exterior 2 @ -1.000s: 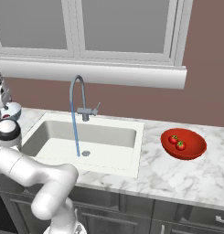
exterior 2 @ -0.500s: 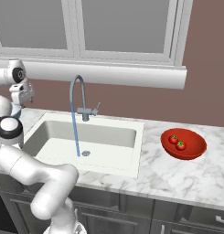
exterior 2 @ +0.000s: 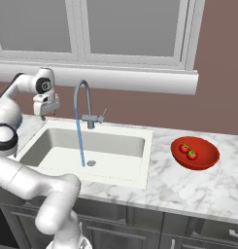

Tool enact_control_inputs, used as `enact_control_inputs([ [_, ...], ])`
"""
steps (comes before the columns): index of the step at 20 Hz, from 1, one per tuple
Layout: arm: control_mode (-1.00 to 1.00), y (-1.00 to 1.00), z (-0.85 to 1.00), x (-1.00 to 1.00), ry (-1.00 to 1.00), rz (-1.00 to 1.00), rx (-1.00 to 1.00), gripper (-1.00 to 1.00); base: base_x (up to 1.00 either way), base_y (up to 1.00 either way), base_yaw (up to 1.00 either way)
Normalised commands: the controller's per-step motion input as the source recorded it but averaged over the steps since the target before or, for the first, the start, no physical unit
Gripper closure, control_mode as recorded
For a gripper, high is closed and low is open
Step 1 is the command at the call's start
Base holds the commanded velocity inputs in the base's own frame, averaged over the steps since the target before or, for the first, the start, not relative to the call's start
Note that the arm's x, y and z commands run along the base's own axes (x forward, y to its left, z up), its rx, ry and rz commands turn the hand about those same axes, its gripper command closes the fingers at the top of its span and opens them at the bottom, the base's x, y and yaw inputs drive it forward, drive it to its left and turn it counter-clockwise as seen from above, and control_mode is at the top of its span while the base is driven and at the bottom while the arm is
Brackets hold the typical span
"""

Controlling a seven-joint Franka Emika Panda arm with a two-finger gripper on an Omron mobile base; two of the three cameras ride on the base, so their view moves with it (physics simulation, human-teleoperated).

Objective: Pick the tomatos from the sink and place them in one bowl. Place the peach in the other bowl. Then turn off the sink faucet.

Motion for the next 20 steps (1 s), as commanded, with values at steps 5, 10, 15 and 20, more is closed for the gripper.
enact_control_inputs([
  [5, -1.0, -0.7, 0.32, -0.93, -0.1, -0.15, 0.18, -1.0, 0.0, 0.0, 0.0],
  [10, -1.0, -0.23, 0.53, -1.0, -0.09, -0.06, 0.11, -1.0, 0.0, 0.0, 0.0],
  [15, -1.0, 0.0, 0.51, -1.0, -0.14, 0.0, 0.01, -1.0, 0.0, 0.0, 0.0],
  [20, -1.0, -0.01, 0.42, -0.95, -0.23, 0.02, 0.0, -1.0, 0.0, 0.0, 0.0],
])
